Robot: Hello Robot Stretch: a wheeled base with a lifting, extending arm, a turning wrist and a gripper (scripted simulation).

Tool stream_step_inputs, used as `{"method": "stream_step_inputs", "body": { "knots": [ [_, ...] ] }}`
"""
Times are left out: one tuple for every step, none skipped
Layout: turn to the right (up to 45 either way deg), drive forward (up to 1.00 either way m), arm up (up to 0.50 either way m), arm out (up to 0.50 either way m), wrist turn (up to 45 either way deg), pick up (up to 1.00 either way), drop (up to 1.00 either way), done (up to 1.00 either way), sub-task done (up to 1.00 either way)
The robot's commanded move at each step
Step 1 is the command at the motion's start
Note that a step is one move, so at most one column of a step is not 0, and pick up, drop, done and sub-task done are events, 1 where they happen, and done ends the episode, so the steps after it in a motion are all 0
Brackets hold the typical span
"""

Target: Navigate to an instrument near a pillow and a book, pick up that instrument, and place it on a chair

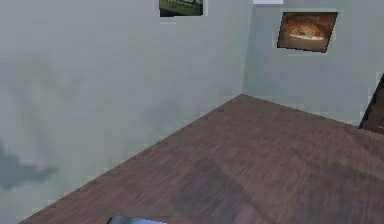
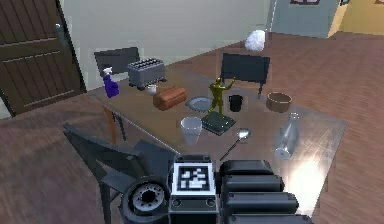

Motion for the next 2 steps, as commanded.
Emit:
{"method": "stream_step_inputs", "body": {
  "knots": [
    [0.0, 0.15, 0.0, 0.0, 0.0, 0.0, 0.0, 0.0, 0.0],
    [-45.0, 0.0, 0.0, 0.0, 0.0, 0.0, 0.0, 0.0, 0.0]
  ]
}}
